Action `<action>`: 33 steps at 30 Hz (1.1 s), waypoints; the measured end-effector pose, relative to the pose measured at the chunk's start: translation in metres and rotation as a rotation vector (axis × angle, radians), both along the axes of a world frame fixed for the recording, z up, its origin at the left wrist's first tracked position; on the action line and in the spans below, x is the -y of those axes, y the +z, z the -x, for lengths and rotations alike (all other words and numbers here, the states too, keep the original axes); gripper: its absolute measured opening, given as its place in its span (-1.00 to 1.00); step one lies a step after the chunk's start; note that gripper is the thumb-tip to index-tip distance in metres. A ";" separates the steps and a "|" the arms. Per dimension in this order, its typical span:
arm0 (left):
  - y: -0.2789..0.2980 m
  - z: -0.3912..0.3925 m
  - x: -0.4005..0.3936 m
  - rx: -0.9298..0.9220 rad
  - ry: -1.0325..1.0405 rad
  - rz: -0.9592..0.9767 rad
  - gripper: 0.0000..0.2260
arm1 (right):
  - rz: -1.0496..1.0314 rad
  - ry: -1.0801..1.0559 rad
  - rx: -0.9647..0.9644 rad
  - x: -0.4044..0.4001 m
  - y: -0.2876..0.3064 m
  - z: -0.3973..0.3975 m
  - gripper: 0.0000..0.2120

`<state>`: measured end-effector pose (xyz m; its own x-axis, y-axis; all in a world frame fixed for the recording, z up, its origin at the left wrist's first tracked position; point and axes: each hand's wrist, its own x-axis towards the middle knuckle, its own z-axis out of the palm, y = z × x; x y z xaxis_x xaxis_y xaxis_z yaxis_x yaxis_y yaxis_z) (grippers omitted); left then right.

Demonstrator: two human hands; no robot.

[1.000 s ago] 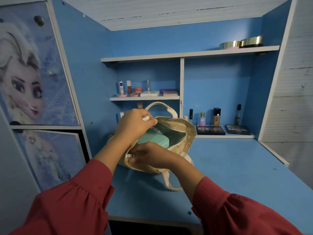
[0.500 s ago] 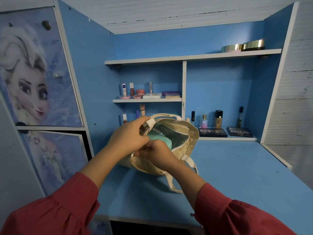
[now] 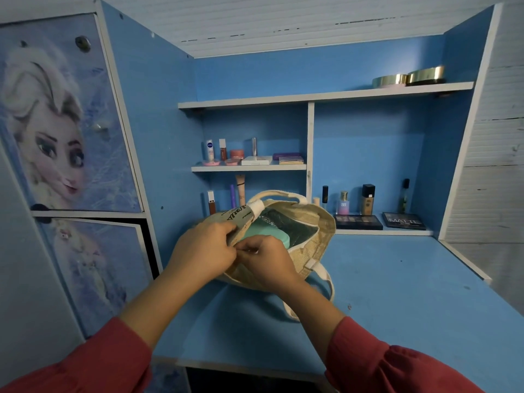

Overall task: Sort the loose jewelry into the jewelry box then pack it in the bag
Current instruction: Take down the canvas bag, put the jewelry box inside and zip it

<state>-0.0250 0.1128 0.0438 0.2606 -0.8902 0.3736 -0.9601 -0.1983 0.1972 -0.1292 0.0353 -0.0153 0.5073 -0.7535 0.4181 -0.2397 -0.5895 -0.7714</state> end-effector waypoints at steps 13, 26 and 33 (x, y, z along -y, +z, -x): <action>0.004 0.006 0.001 0.146 0.033 -0.083 -0.65 | -0.096 -0.104 0.091 0.005 -0.006 0.002 -0.92; 0.005 0.007 0.003 0.206 0.023 -0.178 -0.69 | -0.188 -0.013 0.056 -0.001 -0.010 -0.014 -0.73; 0.004 0.011 0.005 0.240 0.042 -0.245 -0.60 | -0.142 -0.143 -0.012 -0.008 -0.014 -0.014 -0.77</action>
